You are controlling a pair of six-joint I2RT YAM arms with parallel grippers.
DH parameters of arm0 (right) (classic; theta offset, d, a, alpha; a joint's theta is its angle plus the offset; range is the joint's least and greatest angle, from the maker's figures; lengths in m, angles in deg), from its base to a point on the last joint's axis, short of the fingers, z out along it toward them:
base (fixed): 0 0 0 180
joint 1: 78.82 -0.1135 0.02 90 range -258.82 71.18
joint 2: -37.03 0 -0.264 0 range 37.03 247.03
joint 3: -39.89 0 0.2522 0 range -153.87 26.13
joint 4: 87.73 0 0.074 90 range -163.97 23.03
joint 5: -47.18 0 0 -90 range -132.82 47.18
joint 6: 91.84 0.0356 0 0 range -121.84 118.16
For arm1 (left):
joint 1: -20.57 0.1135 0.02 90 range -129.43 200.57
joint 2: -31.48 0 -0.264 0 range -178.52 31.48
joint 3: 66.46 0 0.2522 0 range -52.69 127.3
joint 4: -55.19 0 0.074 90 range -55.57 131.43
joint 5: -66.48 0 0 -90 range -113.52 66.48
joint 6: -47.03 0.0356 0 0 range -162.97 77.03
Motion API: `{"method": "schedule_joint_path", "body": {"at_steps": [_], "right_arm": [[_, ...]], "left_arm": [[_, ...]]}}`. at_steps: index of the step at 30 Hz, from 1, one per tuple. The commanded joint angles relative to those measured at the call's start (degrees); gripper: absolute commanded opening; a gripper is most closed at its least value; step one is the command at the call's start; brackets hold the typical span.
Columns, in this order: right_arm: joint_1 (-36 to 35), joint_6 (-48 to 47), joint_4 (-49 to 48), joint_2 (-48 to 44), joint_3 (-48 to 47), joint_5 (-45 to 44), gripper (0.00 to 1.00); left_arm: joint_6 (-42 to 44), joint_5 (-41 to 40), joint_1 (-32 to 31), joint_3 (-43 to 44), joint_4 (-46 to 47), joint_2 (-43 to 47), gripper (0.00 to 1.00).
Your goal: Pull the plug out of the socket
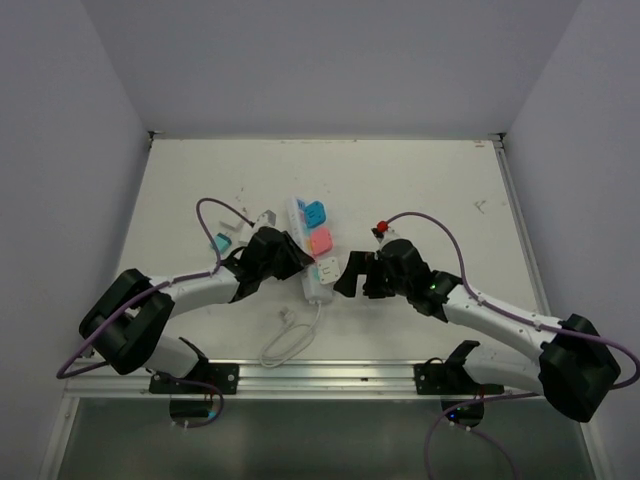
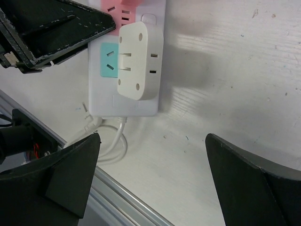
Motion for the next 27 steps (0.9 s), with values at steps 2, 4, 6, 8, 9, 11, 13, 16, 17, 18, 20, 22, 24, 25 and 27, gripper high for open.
{"method": "schedule_joint_path", "body": {"at_steps": [2, 4, 6, 8, 9, 11, 13, 16, 17, 18, 20, 22, 24, 25, 27], "right_arm": [[0.16, -0.06, 3.71, -2.68, -1.94, -2.55, 0.96], [0.16, 0.47, 2.48, -1.80, -2.11, -1.68, 0.93], [0.16, 1.18, -0.06, 0.47, -2.46, 0.33, 0.87], [0.16, 1.79, -2.87, 2.24, -2.82, 1.57, 0.85], [0.16, 1.97, -3.76, 3.90, -3.17, 2.19, 0.82], [0.16, 2.32, -5.94, 5.49, -3.78, 3.86, 0.81], [0.16, 2.58, -7.98, 7.33, -4.83, 5.17, 0.76], [0.16, 2.85, -10.00, 9.27, -6.24, 5.88, 0.72], [0.16, 2.93, -10.44, 9.89, -6.59, 6.06, 0.72], [0.16, 2.94, -10.88, 10.41, -7.21, 6.06, 0.70], [0.24, 2.94, -11.24, 12.26, -7.91, 6.41, 0.70], [0.16, 3.20, -12.11, 13.92, -8.35, 6.67, 0.69], [0.24, 3.55, -13.43, 14.90, -8.18, 7.11, 0.69], [0.24, 3.64, -13.70, 15.34, -8.18, 7.29, 0.69], [0.24, 3.73, -14.57, 16.48, -8.27, 7.99, 0.67]], "left_arm": [[5.47, -1.81, 0.19, 1.33, -0.53, 2.28, 0.00], [6.00, -1.28, 0.27, 1.25, -0.35, 2.19, 0.00], [6.87, -0.40, 0.19, 1.25, -0.18, 2.10, 0.00], [7.93, 0.22, 0.27, 1.25, -0.26, 2.01, 0.00], [8.11, 0.39, 0.19, 1.33, -0.35, 2.10, 0.00], [8.55, 0.57, 0.19, 1.07, -0.53, 2.19, 0.00], [8.55, 0.66, 0.19, 0.55, -0.53, 2.28, 0.00], [8.55, 0.75, 0.19, 0.19, -0.35, 2.28, 0.00], [8.46, 0.92, 0.19, 0.10, -0.18, 2.28, 0.00], [8.46, 1.01, 0.27, 0.10, -0.09, 2.28, 0.00], [8.46, 1.01, 0.19, 0.19, 0.00, 2.28, 0.00], [8.46, 1.01, 0.27, 0.28, 0.00, 2.28, 0.00], [8.55, 1.27, 0.27, 0.37, 0.00, 2.45, 0.00], [8.55, 1.36, 0.27, 0.37, 0.09, 2.54, 0.00], [8.64, 1.27, 0.19, 0.28, 0.00, 2.71, 0.00]]}}
